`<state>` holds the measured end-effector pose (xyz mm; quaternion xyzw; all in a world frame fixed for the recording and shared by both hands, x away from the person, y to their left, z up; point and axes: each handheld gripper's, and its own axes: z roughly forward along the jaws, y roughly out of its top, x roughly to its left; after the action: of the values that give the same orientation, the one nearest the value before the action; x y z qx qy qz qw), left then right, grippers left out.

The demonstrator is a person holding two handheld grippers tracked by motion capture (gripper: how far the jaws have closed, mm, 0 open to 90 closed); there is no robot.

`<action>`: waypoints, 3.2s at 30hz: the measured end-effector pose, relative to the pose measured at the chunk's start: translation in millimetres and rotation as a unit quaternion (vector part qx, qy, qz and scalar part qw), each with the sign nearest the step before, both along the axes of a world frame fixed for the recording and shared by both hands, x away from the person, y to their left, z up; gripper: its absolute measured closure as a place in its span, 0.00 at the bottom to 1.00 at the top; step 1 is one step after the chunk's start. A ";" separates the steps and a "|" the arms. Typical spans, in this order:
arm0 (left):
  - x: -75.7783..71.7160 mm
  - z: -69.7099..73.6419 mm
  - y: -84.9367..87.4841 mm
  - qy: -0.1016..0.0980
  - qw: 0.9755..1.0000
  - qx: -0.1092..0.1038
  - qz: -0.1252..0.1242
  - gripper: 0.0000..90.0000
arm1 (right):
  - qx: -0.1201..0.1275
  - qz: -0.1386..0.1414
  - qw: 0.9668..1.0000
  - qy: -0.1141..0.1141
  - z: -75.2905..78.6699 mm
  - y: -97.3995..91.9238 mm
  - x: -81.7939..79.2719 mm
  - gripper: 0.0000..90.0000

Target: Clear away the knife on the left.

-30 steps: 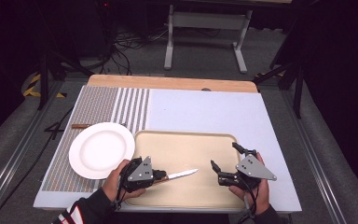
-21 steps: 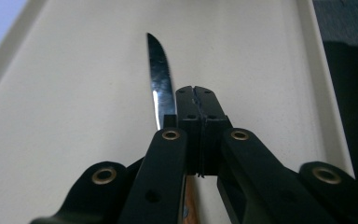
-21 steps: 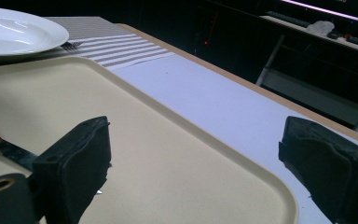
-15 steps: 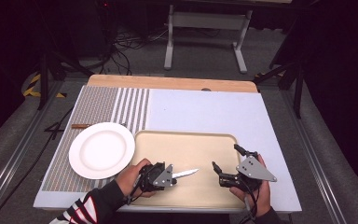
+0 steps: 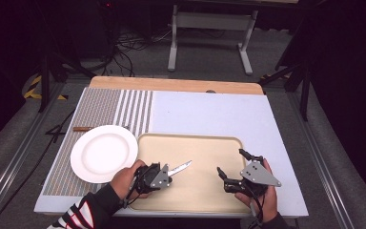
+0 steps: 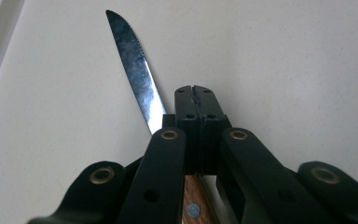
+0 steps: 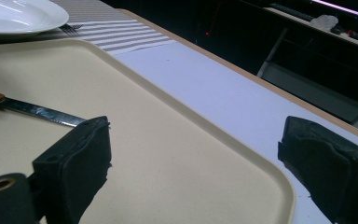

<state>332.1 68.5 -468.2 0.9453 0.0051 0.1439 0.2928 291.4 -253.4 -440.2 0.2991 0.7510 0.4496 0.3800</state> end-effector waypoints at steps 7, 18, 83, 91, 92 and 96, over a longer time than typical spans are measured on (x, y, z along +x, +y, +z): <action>2.3 0.5 8.2 0.003 1.000 0.003 0.020 1.00 | -0.002 -0.001 1.000 0.001 -0.4 -0.4 0.6 0.11; 9.0 2.6 6.9 -0.002 0.999 0.013 0.051 0.99 | -0.009 0.000 1.000 0.003 -0.6 1.0 1.7 0.11; 9.9 14.9 53.8 -0.015 0.997 -0.011 0.078 1.00 | -0.021 0.007 1.000 0.022 -4.1 2.7 4.1 0.11; 4.9 22.9 61.1 -0.047 0.994 -0.051 0.081 0.99 | -0.024 0.016 0.999 0.016 -3.1 4.8 2.4 0.11; 4.1 24.2 62.6 -0.051 0.994 -0.059 0.080 0.99 | -0.027 0.017 0.999 0.013 -2.3 5.5 1.5 0.11; 2.3 27.9 67.9 -0.064 0.993 -0.072 0.074 0.99 | -0.024 0.017 1.000 0.009 -0.8 6.5 1.2 0.11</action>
<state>334.4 136.4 -440.2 0.9077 0.0669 0.2247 0.3480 292.6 -246.9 -441.0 0.2807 0.7702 0.4349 0.3726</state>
